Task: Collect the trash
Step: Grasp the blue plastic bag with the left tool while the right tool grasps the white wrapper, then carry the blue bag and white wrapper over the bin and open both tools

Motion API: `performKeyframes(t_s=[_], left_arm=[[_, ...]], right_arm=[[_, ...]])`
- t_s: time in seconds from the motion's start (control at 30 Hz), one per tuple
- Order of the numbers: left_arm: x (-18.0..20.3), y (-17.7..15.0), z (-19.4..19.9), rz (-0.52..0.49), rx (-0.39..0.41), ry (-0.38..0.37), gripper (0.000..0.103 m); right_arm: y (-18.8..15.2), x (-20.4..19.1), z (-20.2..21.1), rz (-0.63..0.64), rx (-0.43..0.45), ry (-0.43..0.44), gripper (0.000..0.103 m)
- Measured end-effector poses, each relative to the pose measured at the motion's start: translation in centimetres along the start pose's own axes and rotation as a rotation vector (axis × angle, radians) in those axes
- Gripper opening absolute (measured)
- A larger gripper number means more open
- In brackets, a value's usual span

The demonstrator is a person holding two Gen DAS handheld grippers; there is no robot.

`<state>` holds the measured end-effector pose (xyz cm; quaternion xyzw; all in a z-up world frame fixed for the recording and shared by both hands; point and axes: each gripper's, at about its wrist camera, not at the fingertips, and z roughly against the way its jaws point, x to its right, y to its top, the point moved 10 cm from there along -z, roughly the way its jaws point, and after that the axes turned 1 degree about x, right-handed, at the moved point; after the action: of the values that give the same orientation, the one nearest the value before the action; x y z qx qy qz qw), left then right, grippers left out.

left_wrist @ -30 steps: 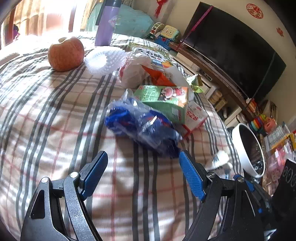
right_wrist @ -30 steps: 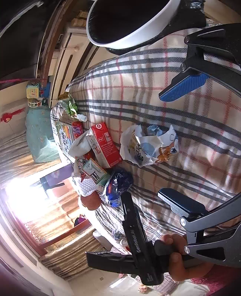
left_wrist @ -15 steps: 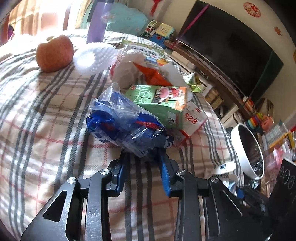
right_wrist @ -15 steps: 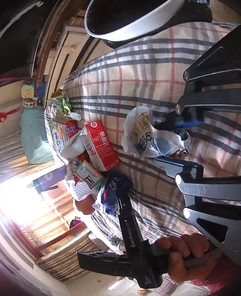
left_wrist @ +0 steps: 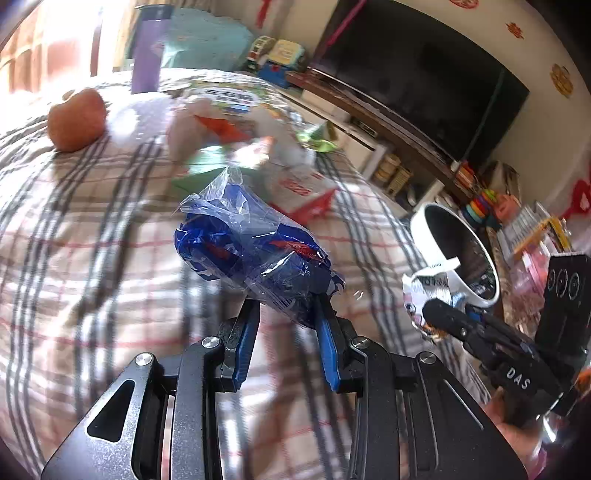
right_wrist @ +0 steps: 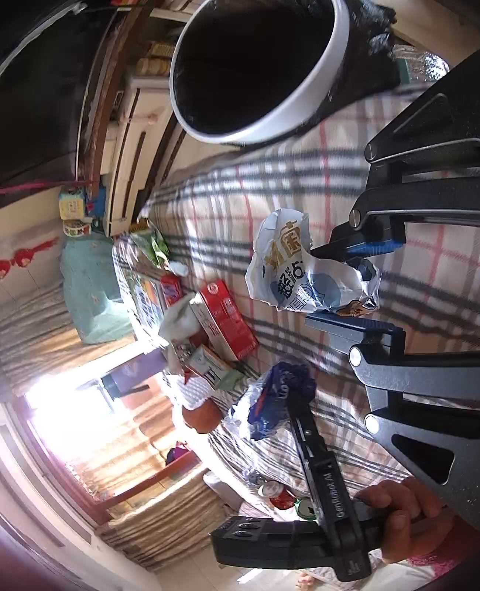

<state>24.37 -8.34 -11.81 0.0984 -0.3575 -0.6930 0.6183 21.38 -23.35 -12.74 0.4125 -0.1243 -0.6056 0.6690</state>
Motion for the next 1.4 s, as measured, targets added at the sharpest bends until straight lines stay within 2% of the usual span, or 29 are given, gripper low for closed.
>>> performKeyframes(t_s=[0.87, 1.4], left_arm=[[13.9, -1.0, -3.1, -0.22, -0.078, -0.151, 0.029], [19.4, -0.4, -5.3, -0.297, -0.114, -0.2, 0.029]], right_arm=[[1.5, 10.5, 8.0, -0.146, 0.136, -0.161, 0.028], [2.4, 15.1, 10.1, -0.204, 0.175, -0.204, 0.028]])
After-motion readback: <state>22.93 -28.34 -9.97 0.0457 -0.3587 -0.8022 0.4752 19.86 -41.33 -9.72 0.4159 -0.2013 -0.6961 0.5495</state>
